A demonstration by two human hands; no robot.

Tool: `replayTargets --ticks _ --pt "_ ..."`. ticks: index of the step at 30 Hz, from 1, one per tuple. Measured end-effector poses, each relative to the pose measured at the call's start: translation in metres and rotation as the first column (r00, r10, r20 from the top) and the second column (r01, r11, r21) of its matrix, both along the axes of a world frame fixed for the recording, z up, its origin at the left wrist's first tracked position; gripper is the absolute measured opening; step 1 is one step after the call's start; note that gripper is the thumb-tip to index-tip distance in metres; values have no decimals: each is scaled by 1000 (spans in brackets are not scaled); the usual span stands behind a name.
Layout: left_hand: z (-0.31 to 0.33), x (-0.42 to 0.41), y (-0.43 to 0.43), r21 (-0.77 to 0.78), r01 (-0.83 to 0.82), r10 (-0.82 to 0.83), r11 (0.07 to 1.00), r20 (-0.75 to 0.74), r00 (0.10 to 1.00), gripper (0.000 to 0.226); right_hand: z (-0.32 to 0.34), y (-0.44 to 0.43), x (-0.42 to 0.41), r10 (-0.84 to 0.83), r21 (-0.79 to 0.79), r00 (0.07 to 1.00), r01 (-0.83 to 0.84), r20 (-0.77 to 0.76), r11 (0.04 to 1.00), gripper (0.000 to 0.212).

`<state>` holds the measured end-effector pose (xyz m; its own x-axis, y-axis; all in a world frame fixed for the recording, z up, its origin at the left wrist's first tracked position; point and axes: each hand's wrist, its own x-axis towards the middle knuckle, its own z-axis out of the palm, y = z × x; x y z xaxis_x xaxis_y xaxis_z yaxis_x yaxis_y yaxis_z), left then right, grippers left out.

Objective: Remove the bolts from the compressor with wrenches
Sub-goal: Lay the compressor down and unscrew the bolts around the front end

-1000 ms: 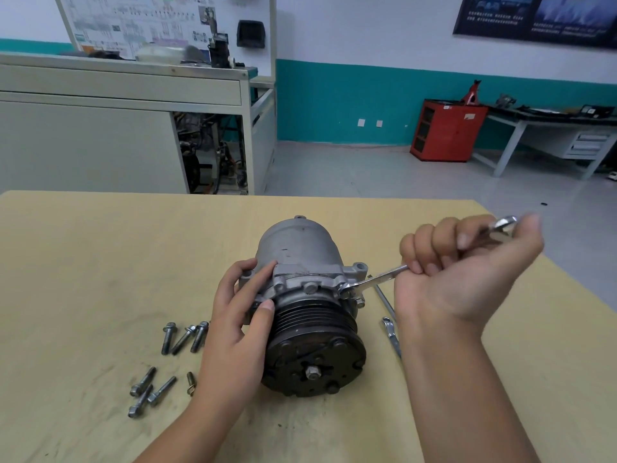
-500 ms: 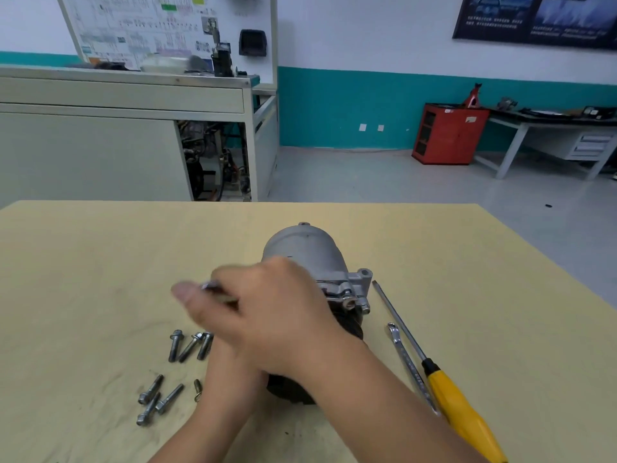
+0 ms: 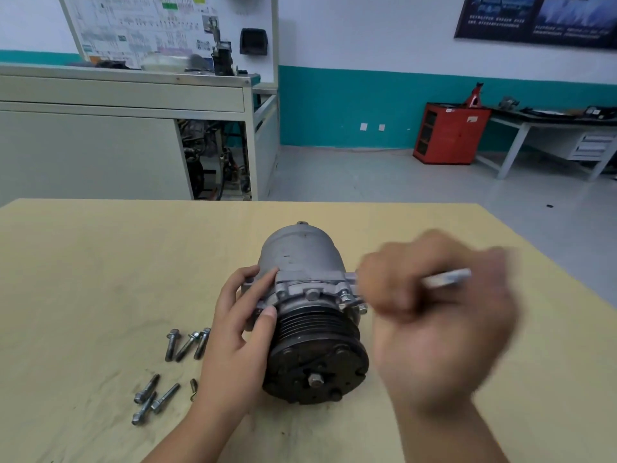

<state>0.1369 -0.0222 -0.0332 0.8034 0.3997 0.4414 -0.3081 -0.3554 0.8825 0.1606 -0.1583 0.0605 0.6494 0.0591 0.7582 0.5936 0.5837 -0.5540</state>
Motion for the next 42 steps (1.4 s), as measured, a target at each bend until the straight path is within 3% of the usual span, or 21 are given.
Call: replayTargets --ticks 2,4,8,12,15,23,29,37,39,42 --pt "3 0 -2 -6 -23 23 1000 -5 1000 44 4 -20 8 -1 286 986 50 -169 957 50" --pt "2 1 -2 -2 -20 20 1000 -31 999 41 2 -39 20 -2 425 918 186 -396 886 50" --pt "5 0 -4 -13 -26 26 1000 -35 999 46 -20 -48 45 308 653 705 285 -639 702 50" --pt "7 -1 -3 -10 -12 11 1000 -51 999 46 -37 -43 58 479 722 566 352 -671 596 40" --pt "7 -1 -3 -14 -16 15 1000 -53 998 42 -41 -40 65 489 718 544 369 -682 590 21" --pt "7 -1 -1 -18 -11 10 1000 -67 998 34 -46 -33 70 528 712 484 387 -697 585 21" --pt "7 -1 -2 -25 -8 6 1000 -62 998 42 -58 -33 71 620 739 415 482 -666 471 31" --pt "7 -1 -2 -35 -3 1 999 -54 999 45 -68 -32 70 685 732 377 588 -624 343 10" --pt "7 -1 -2 -40 -1 -2 999 -59 998 45 -71 -32 72 728 731 345 611 -593 305 24" --pt "7 -1 -2 -46 1 -4 999 -61 998 44 -76 -33 75 754 716 317 641 -575 277 61"
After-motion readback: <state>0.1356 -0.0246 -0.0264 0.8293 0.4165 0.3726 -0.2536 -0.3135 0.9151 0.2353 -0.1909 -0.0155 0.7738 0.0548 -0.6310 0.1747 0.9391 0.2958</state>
